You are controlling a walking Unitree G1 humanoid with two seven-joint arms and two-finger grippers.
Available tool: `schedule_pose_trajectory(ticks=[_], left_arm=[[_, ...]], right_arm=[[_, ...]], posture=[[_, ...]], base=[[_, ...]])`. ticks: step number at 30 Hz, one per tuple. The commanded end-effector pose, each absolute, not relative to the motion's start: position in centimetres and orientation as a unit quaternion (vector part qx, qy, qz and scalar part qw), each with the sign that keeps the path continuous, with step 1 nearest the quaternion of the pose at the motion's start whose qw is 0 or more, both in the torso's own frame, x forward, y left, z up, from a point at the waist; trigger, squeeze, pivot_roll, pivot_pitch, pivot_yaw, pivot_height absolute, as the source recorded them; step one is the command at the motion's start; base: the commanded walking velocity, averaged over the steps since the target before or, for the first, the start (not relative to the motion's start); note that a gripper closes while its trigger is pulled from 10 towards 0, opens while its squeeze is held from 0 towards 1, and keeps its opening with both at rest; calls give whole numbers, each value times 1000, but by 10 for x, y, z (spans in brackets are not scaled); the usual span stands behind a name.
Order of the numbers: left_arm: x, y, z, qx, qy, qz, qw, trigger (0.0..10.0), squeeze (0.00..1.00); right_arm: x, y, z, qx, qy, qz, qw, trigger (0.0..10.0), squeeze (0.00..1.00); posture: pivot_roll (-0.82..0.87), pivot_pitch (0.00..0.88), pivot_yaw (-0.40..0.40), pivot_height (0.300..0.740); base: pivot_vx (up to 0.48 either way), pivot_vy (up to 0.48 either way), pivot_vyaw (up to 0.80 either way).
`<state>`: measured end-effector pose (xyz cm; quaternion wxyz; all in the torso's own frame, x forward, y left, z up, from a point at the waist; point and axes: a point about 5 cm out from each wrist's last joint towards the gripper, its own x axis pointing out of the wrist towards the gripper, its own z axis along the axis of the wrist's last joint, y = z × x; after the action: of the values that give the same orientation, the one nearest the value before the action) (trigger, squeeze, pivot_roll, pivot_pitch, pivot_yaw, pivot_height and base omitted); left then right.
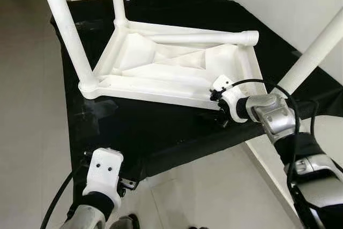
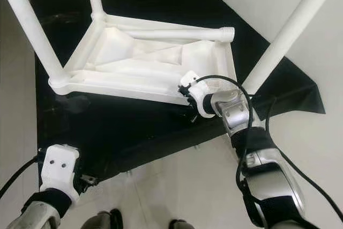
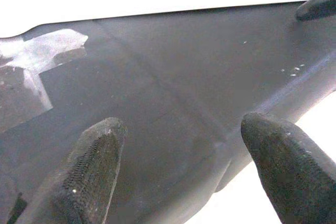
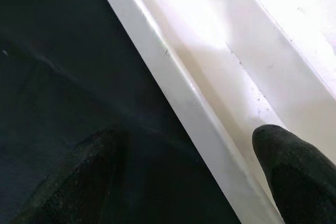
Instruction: Building children table
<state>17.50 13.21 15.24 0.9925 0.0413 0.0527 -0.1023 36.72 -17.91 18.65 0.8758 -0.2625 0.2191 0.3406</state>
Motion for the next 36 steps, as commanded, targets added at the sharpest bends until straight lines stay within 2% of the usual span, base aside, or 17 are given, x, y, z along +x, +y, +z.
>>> schedule_pose_trajectory(ticks=[1, 5, 11, 16, 17, 18, 20, 21, 22, 28, 31, 36], left_arm=[[174, 133, 147, 47, 67, -113, 990, 10000, 0], [174, 131, 148, 51, 67, -123, 989, 10000, 0], [174, 131, 147, 50, 66, -124, 989, 10000, 0], [174, 132, 147, 50, 66, -123, 989, 10000, 0], [174, 132, 147, 50, 66, -123, 989, 10000, 0], [174, 132, 147, 50, 66, -123, 989, 10000, 0], [174, 132, 147, 50, 65, -123, 989, 10000, 0], [174, 132, 147, 50, 65, -123, 989, 10000, 0], [174, 132, 147, 50, 65, -123, 989, 10000, 0], [174, 131, 148, 50, 64, -124, 989, 10000, 0], [174, 131, 148, 51, 63, -121, 989, 10000, 0], [174, 131, 148, 50, 62, -120, 990, 10000, 0]], right_arm=[[362, -181, 174, -275, 245, 338, 866, 10000, 0], [363, -183, 169, -294, 249, 326, 863, 10000, 0], [372, -197, 172, -303, 272, 223, 886, 10000, 0], [372, -205, 174, -303, 283, 211, 885, 10000, 0], [369, -207, 175, -302, 296, 221, 879, 7804, 0], [369, -207, 175, -302, 296, 221, 879, 7804, 0], [363, -210, 173, -301, 320, 240, 866, 1686, 0], [363, -210, 173, -301, 320, 240, 866, 1686, 0], [359, -209, 170, -301, 335, 250, 857, 0, 0], [356, -203, 166, -282, 354, 265, 851, 0, 0], [361, -188, 169, -241, 348, 275, 863, 0, 0], [363, -186, 170, -244, 346, 274, 864, 0, 0]], posture=[[36, 153, -42, 740], [38, 156, -46, 740], [40, 161, -55, 740], [40, 162, -55, 740], [40, 162, -55, 740], [40, 162, -55, 740], [31, 164, -56, 740], [31, 164, -56, 740], [31, 165, -57, 740], [32, 166, -59, 740], [35, 168, -63, 740], [35, 169, -65, 740]], base=[[0, 0, 0], [0, 0, 0], [0, 0, 0], [0, 0, 0], [0, 0, 0], [0, 0, 0], [0, 0, 0], [0, 0, 0], [0, 0, 0], [0, 0, 0], [0, 0, 0], [0, 0, 0]])
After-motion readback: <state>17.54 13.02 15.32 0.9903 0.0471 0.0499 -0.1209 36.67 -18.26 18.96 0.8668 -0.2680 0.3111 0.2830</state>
